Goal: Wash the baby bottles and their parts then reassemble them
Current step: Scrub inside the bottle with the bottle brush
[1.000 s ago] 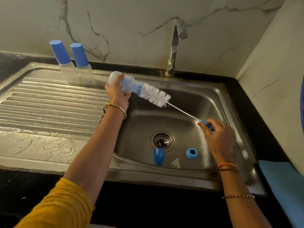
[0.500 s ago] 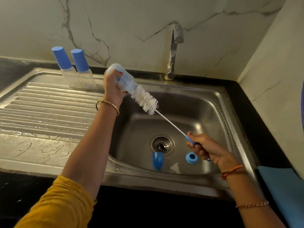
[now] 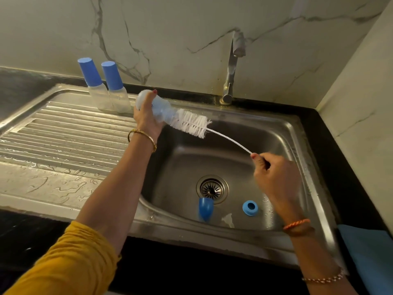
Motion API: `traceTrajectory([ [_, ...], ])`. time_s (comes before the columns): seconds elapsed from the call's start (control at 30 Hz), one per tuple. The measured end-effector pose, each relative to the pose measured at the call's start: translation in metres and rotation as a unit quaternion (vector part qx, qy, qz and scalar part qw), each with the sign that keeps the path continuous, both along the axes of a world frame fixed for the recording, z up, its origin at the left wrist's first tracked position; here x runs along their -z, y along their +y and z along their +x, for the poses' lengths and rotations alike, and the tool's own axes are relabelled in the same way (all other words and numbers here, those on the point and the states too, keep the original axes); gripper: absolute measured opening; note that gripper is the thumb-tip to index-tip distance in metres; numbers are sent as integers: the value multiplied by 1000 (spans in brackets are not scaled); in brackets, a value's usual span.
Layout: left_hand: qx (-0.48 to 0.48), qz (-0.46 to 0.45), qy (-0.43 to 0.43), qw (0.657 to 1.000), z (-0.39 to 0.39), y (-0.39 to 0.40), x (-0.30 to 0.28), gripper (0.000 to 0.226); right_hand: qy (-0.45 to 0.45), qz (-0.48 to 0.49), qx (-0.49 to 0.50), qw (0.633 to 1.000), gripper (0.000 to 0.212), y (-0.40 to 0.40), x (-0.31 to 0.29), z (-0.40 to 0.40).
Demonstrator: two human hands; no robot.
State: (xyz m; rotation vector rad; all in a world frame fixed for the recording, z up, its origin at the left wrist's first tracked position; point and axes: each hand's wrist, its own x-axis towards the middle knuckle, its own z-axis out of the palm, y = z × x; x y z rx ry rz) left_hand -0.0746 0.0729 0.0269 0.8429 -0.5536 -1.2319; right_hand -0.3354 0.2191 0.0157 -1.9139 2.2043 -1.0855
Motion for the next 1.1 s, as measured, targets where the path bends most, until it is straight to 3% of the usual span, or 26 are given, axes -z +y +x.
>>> traceTrajectory([
  [0.07, 24, 2, -40, 999, 7, 0, 10, 132, -153, 151, -43, 976, 39, -6, -15, -5],
  [0.1, 42, -5, -38, 998, 7, 3, 12, 133, -251, 238, -65, 936, 39, -10, -22, -10],
  [0.17, 67, -36, 10, 997, 1, 12, 6, 127, -398, 394, -85, 824, 40, -14, -28, -18],
  [0.2, 71, -52, 32, 996, -3, 15, 2, 121, -424, 439, -89, 787, 41, -15, -24, -20],
  [0.23, 69, -60, 31, 995, -7, 16, -3, 121, -424, 460, -91, 775, 41, -14, -19, -21],
  [0.3, 42, -54, -16, 998, -10, 17, -13, 133, -399, 452, -99, 792, 41, -10, -6, -18],
  [0.4, 27, -34, -35, 998, -9, 17, -21, 140, -355, 353, -132, 856, 29, -4, 6, -10],
  [0.47, 28, -18, -12, 999, -8, 16, -26, 124, -247, 245, -146, 926, 21, -1, 13, -9],
  [0.53, 12, -7, 3, 1000, -9, 14, -26, 104, -81, 118, -119, 983, 20, 1, 20, -7],
  [0.6, -16, 16, 8, 1000, -10, 8, -24, 85, 50, 3, -59, 997, 29, 2, 25, -4],
  [0.67, -43, 44, -2, 998, -14, 6, -23, 68, 92, -59, -29, 994, 38, 4, 28, 0],
  [0.73, -52, 48, -23, 997, -17, 5, -23, 63, 33, 2, -30, 999, 36, 5, 23, 6],
  [0.8, -35, 43, -38, 998, -16, 5, -25, 64, -161, 171, -74, 969, 33, 5, 11, 6],
  [0.87, 31, 25, -38, 999, -12, 6, -27, 78, -413, 345, -130, 833, 36, 5, 0, -2],
  [0.9, 60, 15, -31, 998, -12, 8, -30, 86, -497, 391, -139, 762, 38, 5, -2, -6],
  [0.93, 79, 11, -22, 997, -13, 10, -32, 94, -537, 415, -143, 721, 40, 5, -1, -9],
  [0.97, 87, 12, -11, 996, -14, 11, -33, 100, -541, 421, -146, 714, 41, 5, 0, -11],
  [1.0, 85, 11, -6, 996, -17, 11, -32, 99, -517, 412, -146, 736, 41, 5, 2, -12],
  [1.1, 51, 22, -5, 998, -19, 10, -23, 79, -385, 311, -142, 857, 29, 10, -1, -7],
])
